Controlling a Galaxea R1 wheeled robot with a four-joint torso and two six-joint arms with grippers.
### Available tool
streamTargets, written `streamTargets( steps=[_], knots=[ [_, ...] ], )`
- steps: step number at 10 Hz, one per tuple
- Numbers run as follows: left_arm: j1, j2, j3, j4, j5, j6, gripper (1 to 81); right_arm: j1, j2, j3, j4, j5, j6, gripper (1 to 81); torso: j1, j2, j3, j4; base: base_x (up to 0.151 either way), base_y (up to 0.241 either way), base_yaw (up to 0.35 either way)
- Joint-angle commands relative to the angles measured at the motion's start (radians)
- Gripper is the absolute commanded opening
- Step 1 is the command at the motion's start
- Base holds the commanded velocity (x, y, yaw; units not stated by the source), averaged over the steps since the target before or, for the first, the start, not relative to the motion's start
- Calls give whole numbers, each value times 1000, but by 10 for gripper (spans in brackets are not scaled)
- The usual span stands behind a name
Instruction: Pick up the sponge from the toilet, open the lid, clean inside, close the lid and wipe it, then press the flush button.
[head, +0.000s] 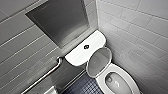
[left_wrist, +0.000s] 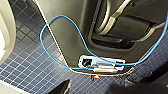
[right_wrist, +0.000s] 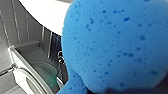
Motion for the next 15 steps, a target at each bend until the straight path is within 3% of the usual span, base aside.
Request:
streamTargets(
  steps=[1,2,3,4,7,8,11,15],
  knots=[
    [8,-70,49,-7,87,-8,811,-14,61,-45,-34,-57,-4,10,-61,94,37,-47,0,0,0],
    [1,-74,50,-9,89,-8,811,-37,95,-86,-39,-57,-4,10,-82,129,49,-81,0,0,0],
    [-5,-75,52,-9,89,-8,811,-56,106,-107,-39,-54,-4,10,-103,160,60,-98,0,0,0],
    [-11,-75,52,-9,89,-8,811,-77,109,-119,-39,-51,-4,10,-125,194,86,-102,0,0,0],
    [-31,-75,52,-16,87,-9,811,-169,153,-214,-37,-6,-2,10,-190,295,189,-110,0,0,0],
    [-37,-75,52,-19,87,-9,811,-209,178,-252,-37,24,-2,10,-213,329,224,-96,0,0,0],
    [-48,-75,52,-24,87,-9,811,-318,245,-390,-40,122,-17,10,-284,436,331,-104,0,0,0],
    [-49,-69,52,-35,89,-9,811,-442,351,-602,-92,237,-36,10,-380,581,476,-104,0,0,0]
  ],
)
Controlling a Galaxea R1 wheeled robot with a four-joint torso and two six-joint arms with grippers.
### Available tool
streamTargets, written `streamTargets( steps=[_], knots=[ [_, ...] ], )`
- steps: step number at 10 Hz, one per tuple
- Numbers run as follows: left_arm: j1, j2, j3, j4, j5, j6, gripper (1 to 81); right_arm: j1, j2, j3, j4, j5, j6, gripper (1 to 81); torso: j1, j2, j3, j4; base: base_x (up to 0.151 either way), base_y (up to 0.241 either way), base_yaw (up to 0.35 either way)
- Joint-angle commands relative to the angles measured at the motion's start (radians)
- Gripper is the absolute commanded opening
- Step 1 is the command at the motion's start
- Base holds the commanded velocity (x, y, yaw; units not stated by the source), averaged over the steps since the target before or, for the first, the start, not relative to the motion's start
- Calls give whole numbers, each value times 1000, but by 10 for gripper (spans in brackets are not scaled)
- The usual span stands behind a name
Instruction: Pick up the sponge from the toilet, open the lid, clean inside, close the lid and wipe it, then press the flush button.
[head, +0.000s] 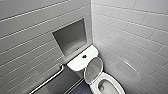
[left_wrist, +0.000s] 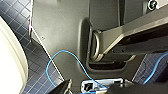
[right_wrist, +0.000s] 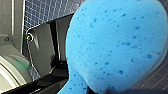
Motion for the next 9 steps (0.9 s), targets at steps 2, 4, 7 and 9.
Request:
streamTargets(
  steps=[2,4,7,9],
  knots=[
    [-11,-10,-2,-45,73,4,811,-83,66,-75,-99,46,-15,10,-20,29,30,0,0,0,0],
    [-49,-19,12,-104,76,4,811,-115,86,-90,-161,44,-18,10,-36,50,55,0,0,0,0],
    [-102,-36,40,-131,82,4,811,-163,200,-249,-191,46,-17,10,-39,53,57,0,0,0,0],
    [-134,-52,46,-179,87,4,811,-207,255,-326,-121,54,-44,10,-39,53,57,0,0,0,0]
  ],
)
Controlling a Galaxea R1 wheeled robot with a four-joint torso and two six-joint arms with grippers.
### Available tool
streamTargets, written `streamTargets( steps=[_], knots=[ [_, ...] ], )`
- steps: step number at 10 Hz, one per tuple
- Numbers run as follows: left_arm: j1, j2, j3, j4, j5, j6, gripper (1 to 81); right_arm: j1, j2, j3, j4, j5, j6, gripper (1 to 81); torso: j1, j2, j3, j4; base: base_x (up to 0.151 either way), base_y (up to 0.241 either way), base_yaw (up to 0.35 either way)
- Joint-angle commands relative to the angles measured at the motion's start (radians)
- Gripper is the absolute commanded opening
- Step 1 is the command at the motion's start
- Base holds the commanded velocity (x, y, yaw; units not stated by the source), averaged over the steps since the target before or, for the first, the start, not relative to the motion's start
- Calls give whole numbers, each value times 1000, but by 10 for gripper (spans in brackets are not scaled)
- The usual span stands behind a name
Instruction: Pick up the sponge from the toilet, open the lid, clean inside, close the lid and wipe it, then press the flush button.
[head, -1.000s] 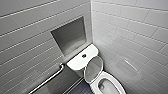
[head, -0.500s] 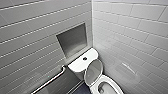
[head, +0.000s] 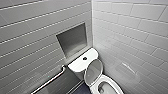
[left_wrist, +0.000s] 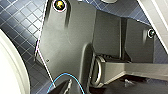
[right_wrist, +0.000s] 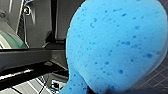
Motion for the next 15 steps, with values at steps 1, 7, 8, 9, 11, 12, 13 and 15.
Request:
streamTargets(
  steps=[1,7,8,9,11,12,13,15],
  knots=[
    [-71,-46,40,-65,74,5,811,-65,86,-79,137,-23,-117,10,0,0,0,0,0,0,0],
    [-295,-145,207,-267,71,3,811,-83,139,-157,696,-77,-848,10,-1,0,0,0,0,0,0],
    [-328,-146,207,-296,67,3,811,-86,145,-153,699,-78,-849,10,-1,0,0,0,0,0,0],
    [-373,-146,203,-363,63,3,811,-99,163,-159,693,-66,-851,10,-1,0,0,0,0,0,0],
    [-469,-157,200,-506,63,-8,811,-106,176,-168,702,-63,-849,10,-1,0,0,0,0,0,0],
    [-505,-160,196,-549,62,-18,811,-111,174,-174,701,-63,-851,10,-1,0,0,0,0,0,0],
    [-539,-157,192,-574,59,-23,811,-114,173,-176,696,-63,-851,10,-1,0,0,0,0,0,0],
    [-596,-148,172,-623,47,-23,811,-114,173,-176,693,-63,-852,10,-1,1,0,0,0,0,0]
  ],
)
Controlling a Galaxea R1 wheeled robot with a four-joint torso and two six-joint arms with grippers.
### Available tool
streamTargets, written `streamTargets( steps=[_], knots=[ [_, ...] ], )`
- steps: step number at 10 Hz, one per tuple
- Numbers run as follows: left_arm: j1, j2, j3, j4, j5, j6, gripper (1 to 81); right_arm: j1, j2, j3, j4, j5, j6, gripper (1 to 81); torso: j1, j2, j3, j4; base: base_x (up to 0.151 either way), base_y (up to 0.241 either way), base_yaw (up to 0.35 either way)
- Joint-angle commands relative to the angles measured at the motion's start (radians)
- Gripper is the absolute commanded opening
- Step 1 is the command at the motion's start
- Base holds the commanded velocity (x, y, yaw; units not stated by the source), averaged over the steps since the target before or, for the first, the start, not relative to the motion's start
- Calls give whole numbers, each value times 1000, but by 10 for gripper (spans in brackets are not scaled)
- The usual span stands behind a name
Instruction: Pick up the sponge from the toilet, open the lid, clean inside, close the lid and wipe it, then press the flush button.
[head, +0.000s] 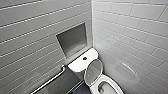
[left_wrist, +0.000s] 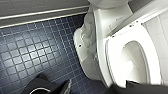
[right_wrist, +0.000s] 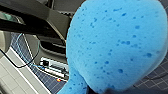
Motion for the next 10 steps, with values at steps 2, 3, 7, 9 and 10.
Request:
streamTargets(
  steps=[2,3,7,9,10],
  knots=[
    [-197,-16,-47,-139,33,-9,811,-18,15,10,-2,-75,-6,10,0,0,0,0,0,0,0],
    [-231,-14,-61,-170,33,-20,811,-19,17,10,-10,-75,-6,10,0,0,0,0,0,0,0],
    [-340,-8,-66,-175,32,-78,811,-27,18,27,-34,-75,-6,10,0,0,-39,0,0,0,0],
    [-389,13,-66,-175,32,-80,811,-42,23,31,-42,-74,-6,10,1,1,-70,0,0,0,0],
    [-414,24,-67,-175,30,-80,811,-47,29,31,-42,-68,-6,10,0,1,-77,0,0,0,0]
  ],
)
